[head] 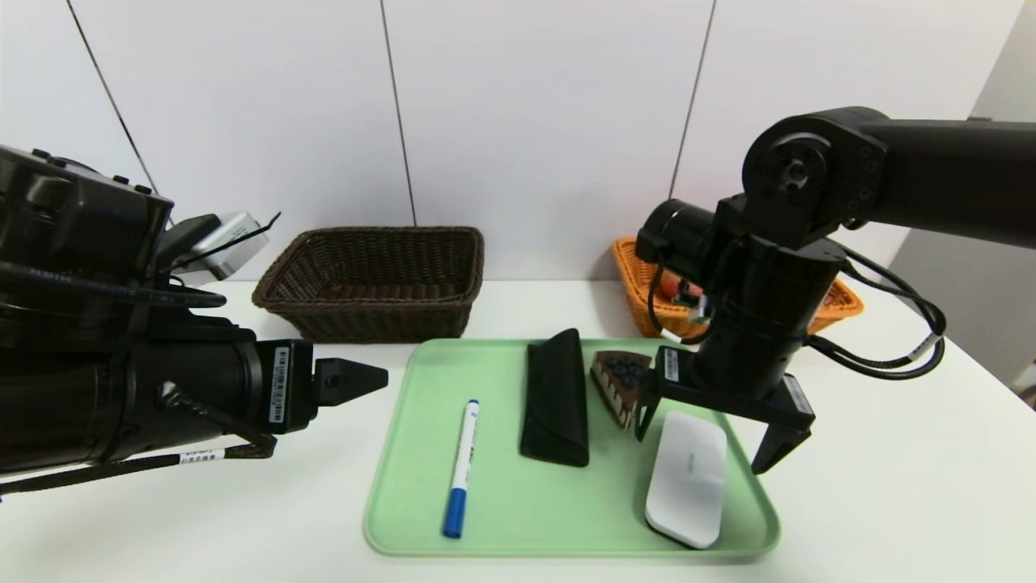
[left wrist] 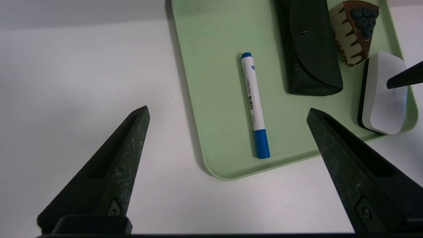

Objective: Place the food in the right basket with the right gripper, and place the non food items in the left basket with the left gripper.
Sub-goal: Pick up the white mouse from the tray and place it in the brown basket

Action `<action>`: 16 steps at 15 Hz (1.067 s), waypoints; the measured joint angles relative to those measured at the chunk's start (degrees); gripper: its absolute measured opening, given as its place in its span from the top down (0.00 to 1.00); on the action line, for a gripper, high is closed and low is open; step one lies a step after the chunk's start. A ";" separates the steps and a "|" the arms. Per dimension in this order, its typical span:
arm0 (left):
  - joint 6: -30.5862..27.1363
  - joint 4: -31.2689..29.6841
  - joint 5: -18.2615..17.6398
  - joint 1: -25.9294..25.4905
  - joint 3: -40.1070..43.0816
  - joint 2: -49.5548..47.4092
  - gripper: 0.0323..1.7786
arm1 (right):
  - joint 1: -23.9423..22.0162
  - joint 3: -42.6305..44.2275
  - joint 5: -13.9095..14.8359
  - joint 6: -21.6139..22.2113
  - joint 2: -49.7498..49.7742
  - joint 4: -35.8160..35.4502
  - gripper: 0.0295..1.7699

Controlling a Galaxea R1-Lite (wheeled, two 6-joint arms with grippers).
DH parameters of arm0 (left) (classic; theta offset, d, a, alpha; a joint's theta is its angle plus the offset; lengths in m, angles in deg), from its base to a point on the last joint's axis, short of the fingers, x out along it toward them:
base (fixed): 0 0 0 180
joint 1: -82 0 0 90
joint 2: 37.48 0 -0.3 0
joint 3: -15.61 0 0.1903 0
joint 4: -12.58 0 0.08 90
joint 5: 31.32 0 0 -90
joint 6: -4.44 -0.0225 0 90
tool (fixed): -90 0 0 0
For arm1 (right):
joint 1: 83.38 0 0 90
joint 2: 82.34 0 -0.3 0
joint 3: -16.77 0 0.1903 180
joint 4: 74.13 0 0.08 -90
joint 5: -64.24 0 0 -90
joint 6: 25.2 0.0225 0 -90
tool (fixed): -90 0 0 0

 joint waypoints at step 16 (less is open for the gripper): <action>0.00 0.02 -0.01 -0.05 0.82 -2.10 0.05 | -0.69 -0.33 -2.82 2.90 -6.94 -0.20 0.04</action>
